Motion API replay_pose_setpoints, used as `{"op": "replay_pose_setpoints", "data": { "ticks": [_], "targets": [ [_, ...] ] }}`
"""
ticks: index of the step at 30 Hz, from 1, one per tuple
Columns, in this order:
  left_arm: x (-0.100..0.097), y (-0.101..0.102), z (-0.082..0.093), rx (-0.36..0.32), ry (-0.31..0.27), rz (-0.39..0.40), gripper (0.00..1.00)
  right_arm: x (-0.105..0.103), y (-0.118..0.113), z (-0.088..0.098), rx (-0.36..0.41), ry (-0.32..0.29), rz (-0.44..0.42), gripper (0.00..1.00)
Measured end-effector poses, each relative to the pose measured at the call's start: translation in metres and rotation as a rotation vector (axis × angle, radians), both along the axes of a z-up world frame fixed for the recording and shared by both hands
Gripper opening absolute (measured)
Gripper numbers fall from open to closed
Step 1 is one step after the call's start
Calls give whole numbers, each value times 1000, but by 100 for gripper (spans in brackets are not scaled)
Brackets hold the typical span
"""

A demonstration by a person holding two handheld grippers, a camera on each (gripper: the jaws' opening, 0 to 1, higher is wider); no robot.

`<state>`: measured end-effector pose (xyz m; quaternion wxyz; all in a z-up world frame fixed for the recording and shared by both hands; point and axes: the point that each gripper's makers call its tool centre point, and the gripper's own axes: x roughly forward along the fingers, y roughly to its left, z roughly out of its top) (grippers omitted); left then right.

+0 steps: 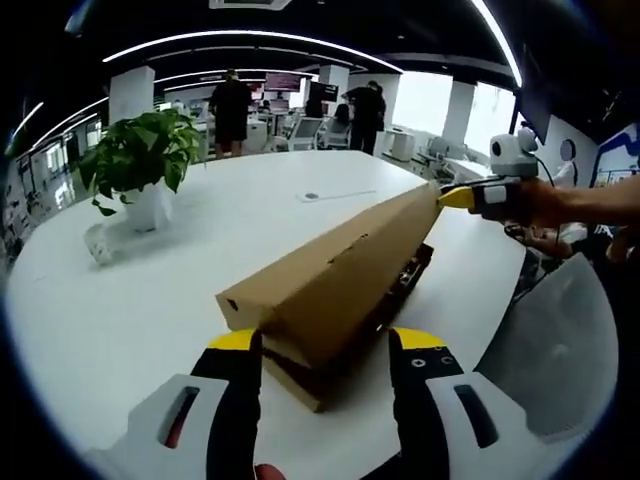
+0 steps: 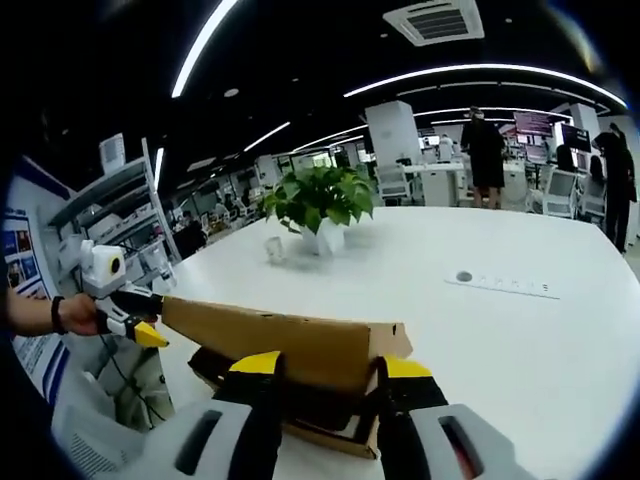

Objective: Operate the shoe box by opening the lid, removing the specified soft item, and placing it in the target area until the item is outside and the box remains undamaged.

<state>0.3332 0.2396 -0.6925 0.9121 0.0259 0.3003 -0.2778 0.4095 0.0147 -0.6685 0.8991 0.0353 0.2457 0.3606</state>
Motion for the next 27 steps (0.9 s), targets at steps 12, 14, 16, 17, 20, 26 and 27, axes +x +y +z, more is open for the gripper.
{"op": "replay_pose_setpoints", "data": {
  "ticks": [12,14,16,17,20,26,27],
  "targets": [
    [23,17,19,98,-94,49,32,22,7,26,14,-53,-12,33],
    [27,19,21,106,-105,64,28,27,7,28,14,-56,-13,33],
    [31,23,23,108,-112,82,24,30,8,31,11,-60,-12,33],
    [33,24,24,111,-117,87,22,32,9,33,10,-63,-12,33],
    [39,30,27,122,-129,113,16,35,11,36,5,-67,-9,33],
    [48,36,32,116,-138,160,9,46,14,41,14,-67,-16,33],
    [50,37,33,107,-140,176,9,47,14,42,17,-67,-19,33]
  ]
}}
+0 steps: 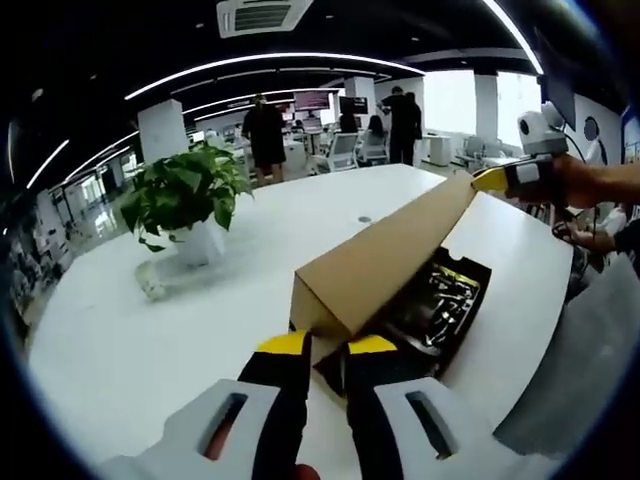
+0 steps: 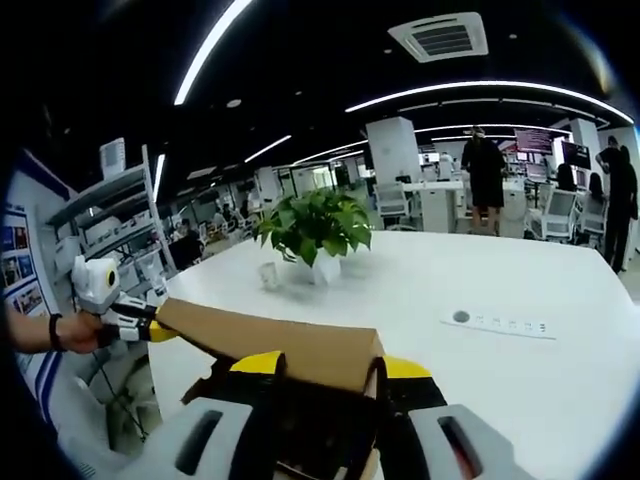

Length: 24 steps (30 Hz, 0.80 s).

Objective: Operate the shoe box by opening the lid, removing the specified soft item, and placing it in the target area until the item is outside and the box remains undamaged.

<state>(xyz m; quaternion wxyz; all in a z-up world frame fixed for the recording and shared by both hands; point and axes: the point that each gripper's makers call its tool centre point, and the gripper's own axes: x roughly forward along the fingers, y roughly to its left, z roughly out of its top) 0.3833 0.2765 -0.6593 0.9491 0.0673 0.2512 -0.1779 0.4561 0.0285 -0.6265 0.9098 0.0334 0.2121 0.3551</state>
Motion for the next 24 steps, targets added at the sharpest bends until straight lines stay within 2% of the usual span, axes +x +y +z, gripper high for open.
{"op": "replay_pose_setpoints", "data": {
  "ticks": [5,7,13,14,16,24],
  "targets": [
    [7,3,4,-8,-7,48,7,6,3,5,-5,-20,7,33],
    [10,5,4,-9,-6,65,6,8,4,8,-42,-57,48,33],
    [12,7,6,-5,7,97,5,4,2,7,-114,-89,128,35],
    [13,7,7,-7,3,99,4,2,-2,2,-164,-90,147,35],
    [15,8,7,-8,9,109,4,1,-6,-5,-201,-91,154,34],
    [20,11,8,-17,14,108,4,15,-19,-28,-210,-35,84,25]
  ]
}}
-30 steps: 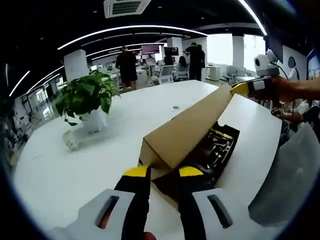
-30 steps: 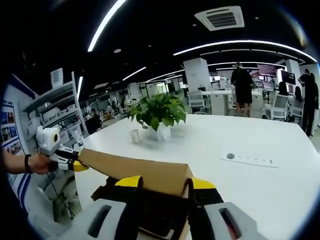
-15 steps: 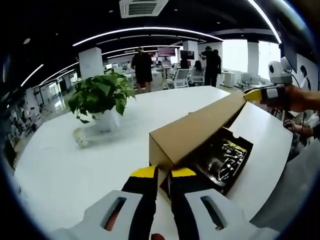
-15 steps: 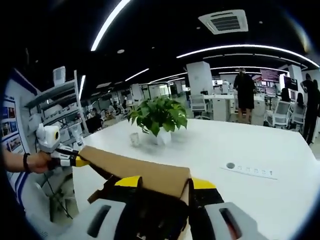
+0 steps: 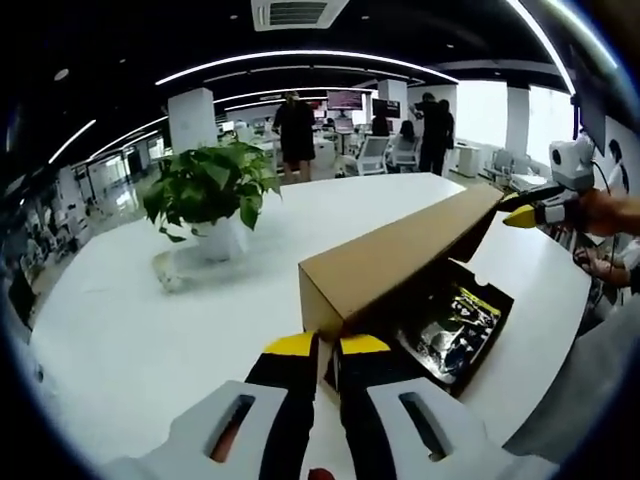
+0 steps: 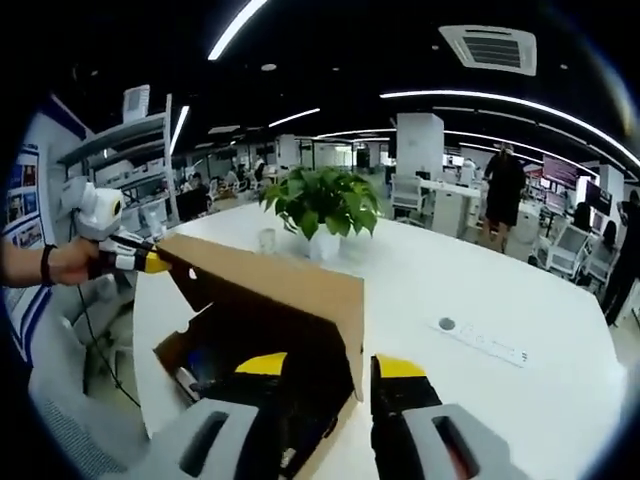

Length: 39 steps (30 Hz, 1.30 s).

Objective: Operate the shoe box by opening the lid, removing the specified soft item, and placing it in the target area until the item is outside and the box remains undamaged.

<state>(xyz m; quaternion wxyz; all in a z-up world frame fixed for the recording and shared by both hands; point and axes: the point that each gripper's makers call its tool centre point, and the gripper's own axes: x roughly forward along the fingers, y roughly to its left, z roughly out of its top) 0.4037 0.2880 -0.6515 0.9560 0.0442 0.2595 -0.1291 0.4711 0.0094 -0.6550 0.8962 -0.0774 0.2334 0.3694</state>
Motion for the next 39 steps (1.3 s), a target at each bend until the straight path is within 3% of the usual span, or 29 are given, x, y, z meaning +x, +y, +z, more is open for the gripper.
{"op": "replay_pose_setpoints", "data": {
  "ticks": [16,29,39],
  "targets": [
    [13,5,3,-14,2,9,3,33,-1,-42,-19,84,-156,2],
    [33,11,4,-25,-19,30,3,48,6,-42,-11,95,-148,0],
    [45,16,-6,-26,-1,42,2,55,9,-40,-8,92,-135,0]
  ]
}}
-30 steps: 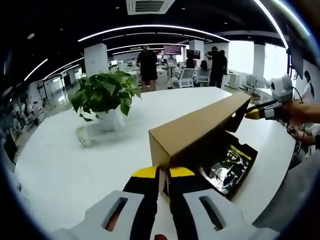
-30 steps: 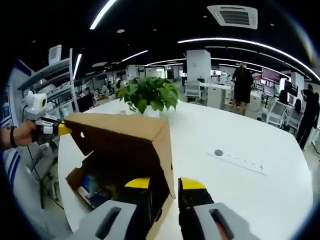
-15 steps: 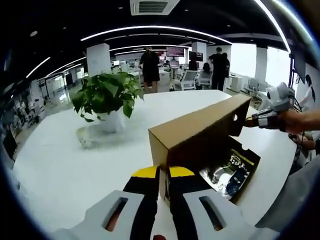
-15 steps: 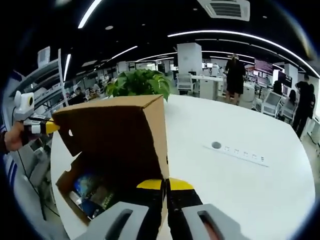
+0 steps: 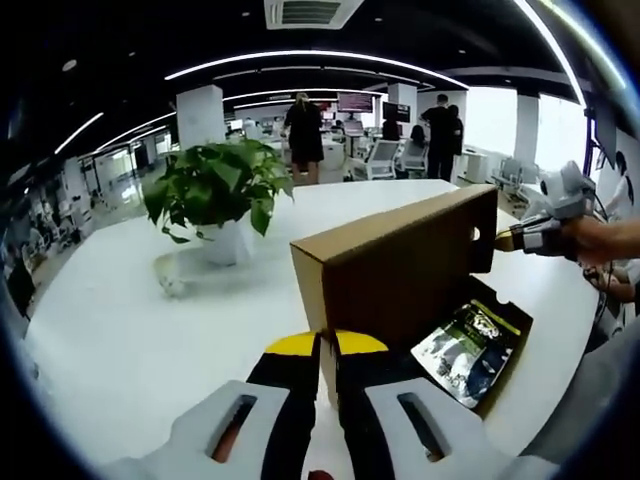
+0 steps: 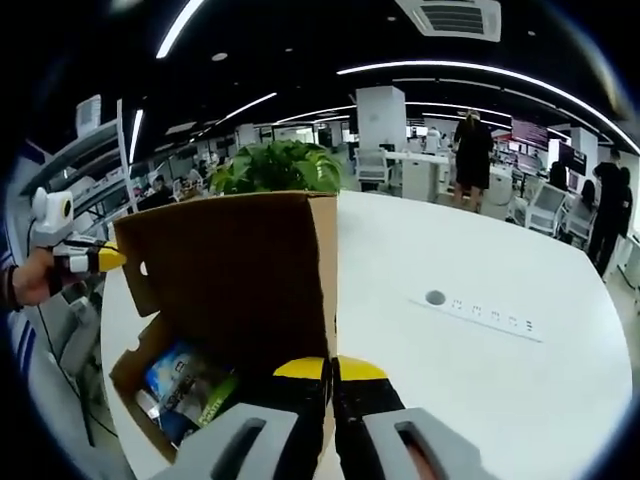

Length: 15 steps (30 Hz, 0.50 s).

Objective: Operate the shoe box by opening the lid, removing the specified soft item, and placing it in the target area until the item is outside and the box remains undamaged.

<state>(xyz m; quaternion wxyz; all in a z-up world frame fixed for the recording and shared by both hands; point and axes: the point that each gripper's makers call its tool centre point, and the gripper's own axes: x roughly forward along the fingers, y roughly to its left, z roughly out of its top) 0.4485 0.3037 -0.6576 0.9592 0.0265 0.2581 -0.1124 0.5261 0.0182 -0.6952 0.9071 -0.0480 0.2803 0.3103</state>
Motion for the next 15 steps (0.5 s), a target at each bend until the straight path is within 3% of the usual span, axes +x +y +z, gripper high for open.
{"op": "replay_pose_setpoints", "data": {
  "ticks": [15],
  "targets": [
    [2,1,-29,-25,62,16,2,8,3,-4,4,7,-4,0]
  ]
}}
